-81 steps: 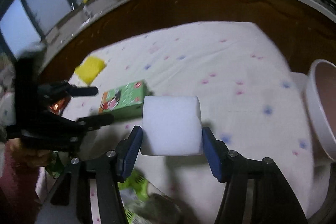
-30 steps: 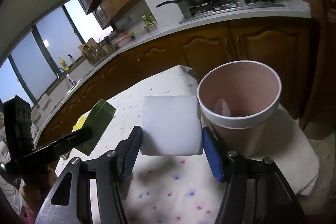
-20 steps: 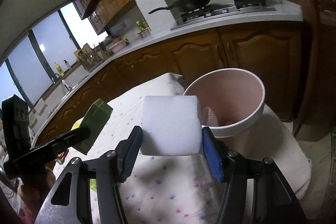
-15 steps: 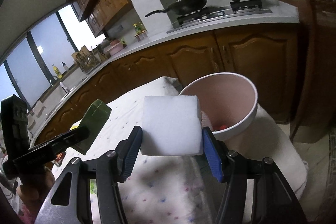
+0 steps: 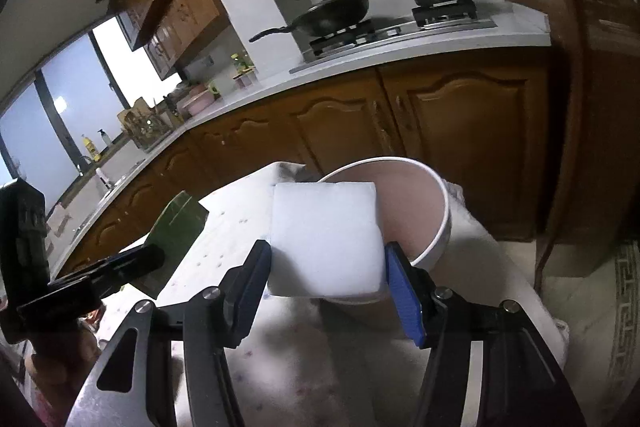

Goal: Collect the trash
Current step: 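Carry the milk carton and white sponge block over the bin, then open both tools above the bin to drop carton and sponge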

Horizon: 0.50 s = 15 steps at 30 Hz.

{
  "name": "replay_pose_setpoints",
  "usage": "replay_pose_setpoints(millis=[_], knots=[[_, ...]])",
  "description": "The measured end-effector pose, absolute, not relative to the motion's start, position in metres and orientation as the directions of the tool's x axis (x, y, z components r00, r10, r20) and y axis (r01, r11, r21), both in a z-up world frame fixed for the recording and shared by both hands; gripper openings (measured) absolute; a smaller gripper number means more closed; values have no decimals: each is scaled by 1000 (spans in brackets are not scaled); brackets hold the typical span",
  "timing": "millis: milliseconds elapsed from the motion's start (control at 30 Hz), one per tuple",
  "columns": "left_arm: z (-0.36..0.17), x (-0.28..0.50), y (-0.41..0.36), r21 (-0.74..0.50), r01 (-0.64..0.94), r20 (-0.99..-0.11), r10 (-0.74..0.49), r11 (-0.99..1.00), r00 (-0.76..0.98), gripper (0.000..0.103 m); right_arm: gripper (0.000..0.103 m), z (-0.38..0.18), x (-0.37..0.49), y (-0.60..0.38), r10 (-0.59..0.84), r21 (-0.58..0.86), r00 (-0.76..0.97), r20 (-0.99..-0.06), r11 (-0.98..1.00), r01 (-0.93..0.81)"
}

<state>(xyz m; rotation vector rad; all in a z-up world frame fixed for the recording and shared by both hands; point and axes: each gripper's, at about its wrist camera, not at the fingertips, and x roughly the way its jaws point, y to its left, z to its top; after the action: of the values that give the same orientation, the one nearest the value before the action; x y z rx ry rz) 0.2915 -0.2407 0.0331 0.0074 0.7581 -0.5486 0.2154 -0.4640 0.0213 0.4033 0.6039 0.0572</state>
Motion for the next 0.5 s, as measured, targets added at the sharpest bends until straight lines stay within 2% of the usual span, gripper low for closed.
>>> replay_pose_setpoints(millis=[500], knots=[[5,349,-304,-125,498,-736,-417,858,534,63,59,3,262,-487,150,367,793,-591,925,98]])
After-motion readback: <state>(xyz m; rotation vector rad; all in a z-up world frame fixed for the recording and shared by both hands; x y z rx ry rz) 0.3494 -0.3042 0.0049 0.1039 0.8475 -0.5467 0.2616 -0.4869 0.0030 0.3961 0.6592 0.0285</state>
